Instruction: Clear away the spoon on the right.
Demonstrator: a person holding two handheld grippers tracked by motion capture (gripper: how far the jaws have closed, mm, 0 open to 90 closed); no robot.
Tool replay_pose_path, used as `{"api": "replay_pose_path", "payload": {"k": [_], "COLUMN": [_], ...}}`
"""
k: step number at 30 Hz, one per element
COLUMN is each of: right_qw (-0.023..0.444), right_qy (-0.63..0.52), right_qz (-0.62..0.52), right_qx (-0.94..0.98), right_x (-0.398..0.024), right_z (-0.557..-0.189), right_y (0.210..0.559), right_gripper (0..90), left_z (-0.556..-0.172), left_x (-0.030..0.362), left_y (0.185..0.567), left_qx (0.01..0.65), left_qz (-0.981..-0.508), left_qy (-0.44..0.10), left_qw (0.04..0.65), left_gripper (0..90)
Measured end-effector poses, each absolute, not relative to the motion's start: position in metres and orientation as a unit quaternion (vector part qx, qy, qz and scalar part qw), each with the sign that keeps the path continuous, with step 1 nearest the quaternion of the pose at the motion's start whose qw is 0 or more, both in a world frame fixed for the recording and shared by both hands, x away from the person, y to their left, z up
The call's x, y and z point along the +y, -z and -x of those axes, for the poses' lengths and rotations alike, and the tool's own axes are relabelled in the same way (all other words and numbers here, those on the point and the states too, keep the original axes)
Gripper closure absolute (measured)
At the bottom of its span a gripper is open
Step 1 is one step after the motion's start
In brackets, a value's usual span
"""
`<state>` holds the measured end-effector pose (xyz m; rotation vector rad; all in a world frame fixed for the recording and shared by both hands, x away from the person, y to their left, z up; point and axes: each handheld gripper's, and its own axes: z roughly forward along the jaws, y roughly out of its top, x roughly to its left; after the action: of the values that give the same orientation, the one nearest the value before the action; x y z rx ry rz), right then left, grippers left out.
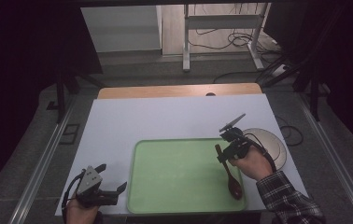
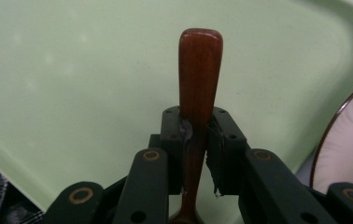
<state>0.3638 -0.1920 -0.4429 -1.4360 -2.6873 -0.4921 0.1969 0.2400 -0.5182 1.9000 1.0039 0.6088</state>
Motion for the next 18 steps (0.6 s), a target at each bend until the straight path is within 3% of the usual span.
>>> {"api": "replay_pose_path", "payload": {"k": [5,10,18], "right_qw": [0.031,0.024,-0.003], "right_qy": [0.157,0.168,0.183], "right_qz": [0.467,0.462,0.431], "right_qx": [-0.870,-0.871,-0.883], "right_x": [-0.1929,-0.1954,-0.1959], "right_z": [-0.3640,-0.3638,-0.3552], "right_y": [0.4525,0.4500,0.4454], "right_gripper": [75.7,67.1,66.4], "left_z": [-0.1970,-0.1971,-0.1971], "left_x": [0.2399,0.2399,0.2396], "left_y": [0.5182,0.5182,0.5183], "left_qx": [0.404,0.403,0.403], "left_qz": [-0.765,-0.765,-0.766], "left_qy": [-0.245,-0.245,-0.245], "left_qw": [0.438,0.438,0.437], "left_gripper": [1.6,1.7,1.7]}}
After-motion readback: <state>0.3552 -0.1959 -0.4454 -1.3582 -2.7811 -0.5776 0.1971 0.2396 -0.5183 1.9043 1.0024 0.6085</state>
